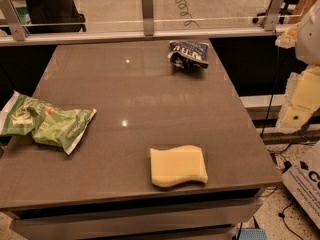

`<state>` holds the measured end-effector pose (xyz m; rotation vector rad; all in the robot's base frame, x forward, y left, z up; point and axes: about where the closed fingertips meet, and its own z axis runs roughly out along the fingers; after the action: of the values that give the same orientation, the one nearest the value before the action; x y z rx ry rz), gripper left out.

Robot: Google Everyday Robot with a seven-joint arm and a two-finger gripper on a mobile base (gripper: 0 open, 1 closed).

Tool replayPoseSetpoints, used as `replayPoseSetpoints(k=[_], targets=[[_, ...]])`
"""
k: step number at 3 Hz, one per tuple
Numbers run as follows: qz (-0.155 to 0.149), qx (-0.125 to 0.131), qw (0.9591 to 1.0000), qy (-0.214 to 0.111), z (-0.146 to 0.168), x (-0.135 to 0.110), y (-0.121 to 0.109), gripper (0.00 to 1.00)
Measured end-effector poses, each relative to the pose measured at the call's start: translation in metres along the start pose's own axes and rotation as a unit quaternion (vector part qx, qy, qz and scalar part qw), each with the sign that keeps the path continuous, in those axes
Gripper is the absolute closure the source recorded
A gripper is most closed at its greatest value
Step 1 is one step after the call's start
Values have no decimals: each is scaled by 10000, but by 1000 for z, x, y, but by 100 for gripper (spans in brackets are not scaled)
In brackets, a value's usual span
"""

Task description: Move blue chip bag near green jalapeno chip bag

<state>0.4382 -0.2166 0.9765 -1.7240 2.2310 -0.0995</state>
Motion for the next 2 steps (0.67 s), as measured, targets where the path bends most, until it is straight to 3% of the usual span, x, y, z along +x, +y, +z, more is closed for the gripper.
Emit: replayPoseSetpoints(k=[1,2], targets=[[0,1,10000,0,0,0,0,0],[-33,148,9996,-256,7,-9,-12,0]])
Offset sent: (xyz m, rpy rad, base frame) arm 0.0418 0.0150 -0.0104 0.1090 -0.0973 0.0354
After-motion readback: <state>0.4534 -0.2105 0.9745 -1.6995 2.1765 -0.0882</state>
